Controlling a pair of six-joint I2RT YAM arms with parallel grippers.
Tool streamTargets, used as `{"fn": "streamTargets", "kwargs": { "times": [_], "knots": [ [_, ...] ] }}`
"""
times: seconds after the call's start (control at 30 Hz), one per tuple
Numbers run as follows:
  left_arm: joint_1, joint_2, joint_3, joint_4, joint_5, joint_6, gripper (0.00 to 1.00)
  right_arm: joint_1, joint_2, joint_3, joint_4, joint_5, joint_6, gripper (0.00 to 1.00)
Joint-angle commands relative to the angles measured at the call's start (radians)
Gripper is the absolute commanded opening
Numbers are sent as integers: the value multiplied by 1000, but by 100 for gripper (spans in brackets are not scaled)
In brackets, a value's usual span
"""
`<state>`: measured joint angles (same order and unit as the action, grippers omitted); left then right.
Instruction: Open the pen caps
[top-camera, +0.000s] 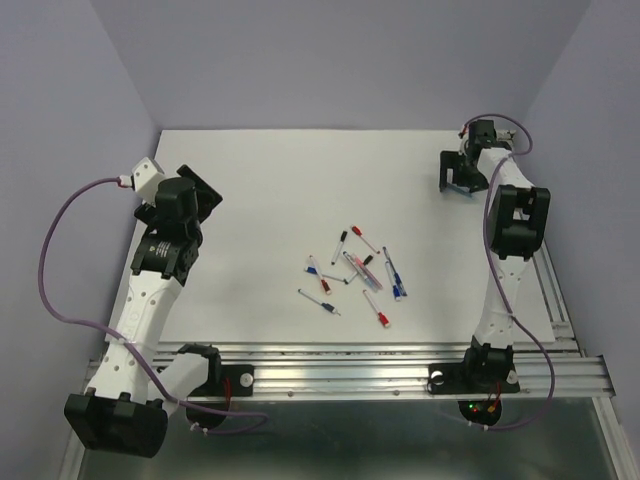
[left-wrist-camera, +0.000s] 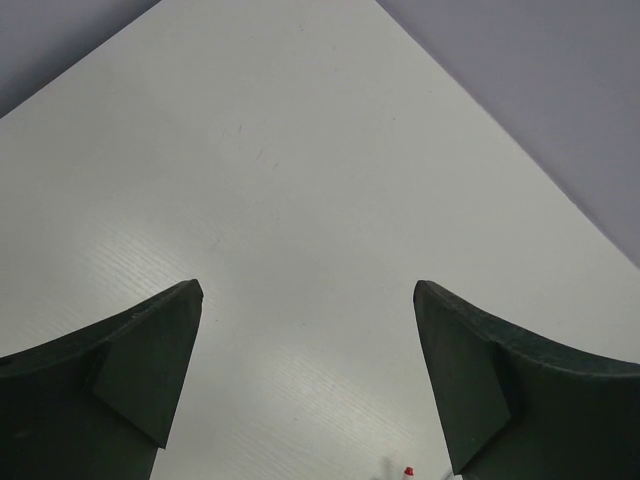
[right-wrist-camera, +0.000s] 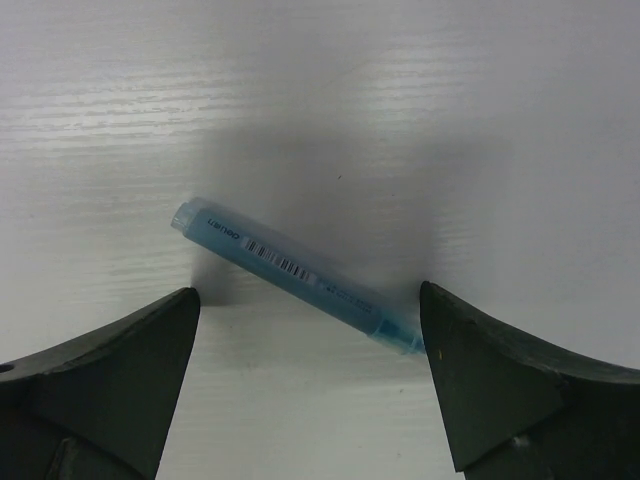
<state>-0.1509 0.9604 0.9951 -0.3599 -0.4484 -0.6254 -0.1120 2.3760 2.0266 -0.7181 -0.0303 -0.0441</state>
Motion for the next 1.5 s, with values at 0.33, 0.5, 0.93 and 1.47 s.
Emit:
{"fn": "streamTargets", "kwargs": {
  "times": [0.33,0.5,0.93,1.47],
  "knots": [
    [-3,-28,50,-1,-42,9,99,-8,-93,-273,48,-29,-11,51],
    [-1,-31,39,13,-23,6,99,-6,-141,-383,62,-127,-2,20],
    [-10,-43,-104,304,538,-8,98,156,-547,-771,313,-376,154,1],
    [-328,170,-182,684,734,-131,91,650,-813,-953,893,-675,598,1]
  ]
}}
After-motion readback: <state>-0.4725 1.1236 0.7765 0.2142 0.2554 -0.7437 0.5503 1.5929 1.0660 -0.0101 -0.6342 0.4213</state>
